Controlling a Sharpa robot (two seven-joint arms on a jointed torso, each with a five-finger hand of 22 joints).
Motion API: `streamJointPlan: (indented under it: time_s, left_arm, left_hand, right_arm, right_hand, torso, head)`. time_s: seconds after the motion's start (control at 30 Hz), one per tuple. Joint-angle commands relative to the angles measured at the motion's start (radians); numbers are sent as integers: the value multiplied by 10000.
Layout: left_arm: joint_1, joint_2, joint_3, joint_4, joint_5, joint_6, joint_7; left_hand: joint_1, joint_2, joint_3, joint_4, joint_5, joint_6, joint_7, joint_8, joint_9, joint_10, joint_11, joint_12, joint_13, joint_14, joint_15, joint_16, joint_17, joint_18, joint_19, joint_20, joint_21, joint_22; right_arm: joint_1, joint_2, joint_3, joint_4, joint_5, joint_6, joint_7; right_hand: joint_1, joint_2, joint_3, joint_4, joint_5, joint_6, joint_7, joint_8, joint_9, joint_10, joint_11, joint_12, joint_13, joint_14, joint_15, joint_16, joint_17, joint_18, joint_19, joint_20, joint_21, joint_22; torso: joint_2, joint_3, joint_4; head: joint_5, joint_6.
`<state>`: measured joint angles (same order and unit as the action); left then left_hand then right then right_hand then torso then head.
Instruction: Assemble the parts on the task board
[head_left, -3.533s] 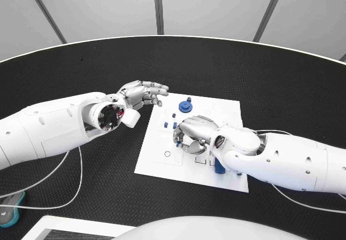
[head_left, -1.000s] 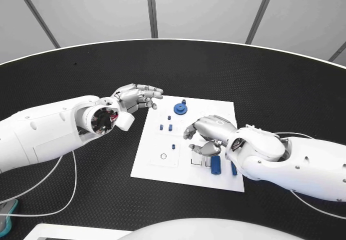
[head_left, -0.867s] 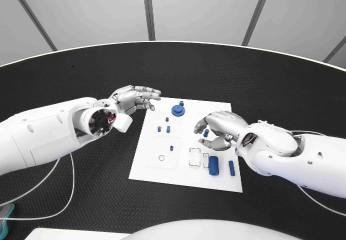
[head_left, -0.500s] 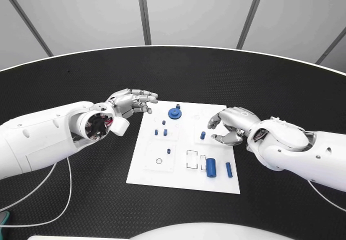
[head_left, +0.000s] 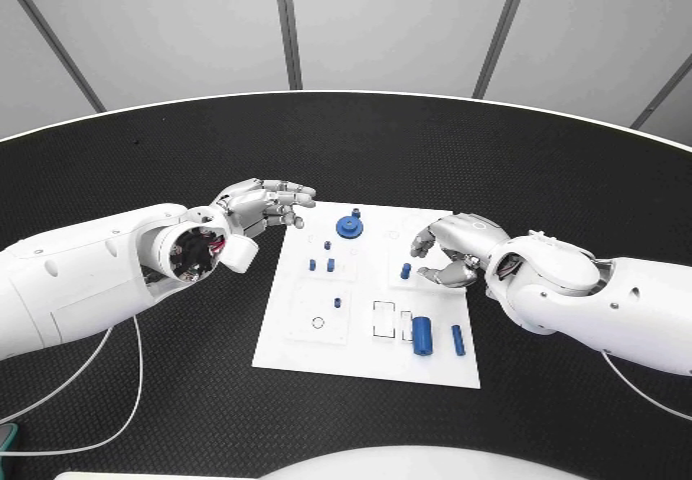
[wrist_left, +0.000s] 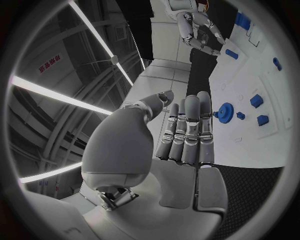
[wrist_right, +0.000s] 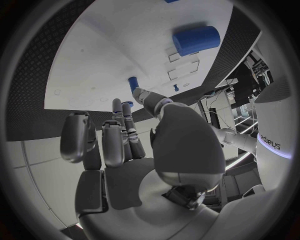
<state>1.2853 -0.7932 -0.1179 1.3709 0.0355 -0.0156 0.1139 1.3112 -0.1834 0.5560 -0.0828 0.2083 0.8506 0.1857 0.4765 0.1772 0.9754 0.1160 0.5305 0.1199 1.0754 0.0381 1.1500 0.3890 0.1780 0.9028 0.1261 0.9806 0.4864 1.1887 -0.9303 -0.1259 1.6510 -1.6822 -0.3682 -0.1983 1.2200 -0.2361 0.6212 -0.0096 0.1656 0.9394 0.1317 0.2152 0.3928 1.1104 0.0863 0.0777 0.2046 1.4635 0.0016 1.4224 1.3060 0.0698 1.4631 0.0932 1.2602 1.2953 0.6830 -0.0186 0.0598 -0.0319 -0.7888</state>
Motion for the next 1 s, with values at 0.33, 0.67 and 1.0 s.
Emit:
streamJointPlan:
  time_s: [0.33,0.67,1.0]
  left_arm:
    - [1,-15,1,21,0,2,-14]
    - [1,1,1,25,0,23,-27]
    - [1,-25,1,44,0,51,-53]
  left_hand:
    - [21,113,-56,15,11,-57,-12,-51,-13,-54,-21,47,17,-88,10,-34,-9,63,45,43,-51,-10]
    - [21,113,-56,15,11,-57,-12,-51,-13,-54,-21,47,17,-88,10,-34,-9,63,45,43,-51,-10]
    - [66,168,-68,10,18,-50,-17,-34,-7,-67,-29,94,29,-101,7,-22,-25,69,58,46,-76,-30]
  right_arm:
    - [-7,440,-5,-326,1,270,10]
    - [-13,732,-7,-468,1,482,69]
    - [-23,770,-9,-575,2,722,7]
  right_hand:
    - [165,43,27,40,-2,-47,-52,-93,-28,230,-57,173,-12,506,-44,-28,5,57,33,15,-44,-2]
    - [238,106,97,62,16,-5,-33,-86,-24,487,-143,312,-8,520,-112,-2,44,50,61,-39,-12,34]
    - [311,174,141,66,35,178,-14,2,14,721,-213,433,17,537,-178,28,92,40,89,-105,20,70]
  torso:
    - [2,7,8]
    - [10,1,14]
    - [1,5,2]
  head:
    - [11,-33]
    - [10,-28]
    - [47,-73]
